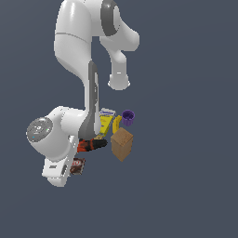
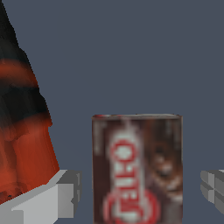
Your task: Pick up a designated object from a clutter of objects.
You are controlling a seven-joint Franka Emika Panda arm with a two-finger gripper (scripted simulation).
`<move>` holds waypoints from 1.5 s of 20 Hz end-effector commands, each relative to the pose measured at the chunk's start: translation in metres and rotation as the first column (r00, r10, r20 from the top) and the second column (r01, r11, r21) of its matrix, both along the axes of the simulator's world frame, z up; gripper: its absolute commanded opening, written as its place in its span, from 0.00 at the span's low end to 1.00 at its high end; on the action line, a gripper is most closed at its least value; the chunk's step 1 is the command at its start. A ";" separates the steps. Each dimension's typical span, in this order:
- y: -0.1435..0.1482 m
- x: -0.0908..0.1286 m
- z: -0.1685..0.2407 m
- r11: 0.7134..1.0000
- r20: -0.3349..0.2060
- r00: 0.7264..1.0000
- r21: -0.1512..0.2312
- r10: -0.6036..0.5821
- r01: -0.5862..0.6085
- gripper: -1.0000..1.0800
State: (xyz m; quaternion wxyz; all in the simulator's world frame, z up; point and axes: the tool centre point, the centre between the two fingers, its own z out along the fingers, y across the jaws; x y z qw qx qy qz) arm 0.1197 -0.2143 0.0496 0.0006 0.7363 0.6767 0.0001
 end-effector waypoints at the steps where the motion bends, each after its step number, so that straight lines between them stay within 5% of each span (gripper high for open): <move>1: 0.000 -0.001 -0.014 1.000 -0.001 1.000 0.000 0.001 -0.001 0.96; 10: 0.000 0.000 -0.034 1.000 -0.001 1.000 0.000 0.003 -0.003 0.96; 11: 0.000 0.000 -0.034 1.000 -0.001 1.000 0.000 0.003 -0.003 0.00; 30: 0.004 -0.006 -0.020 1.000 0.000 1.000 0.000 0.003 -0.003 0.00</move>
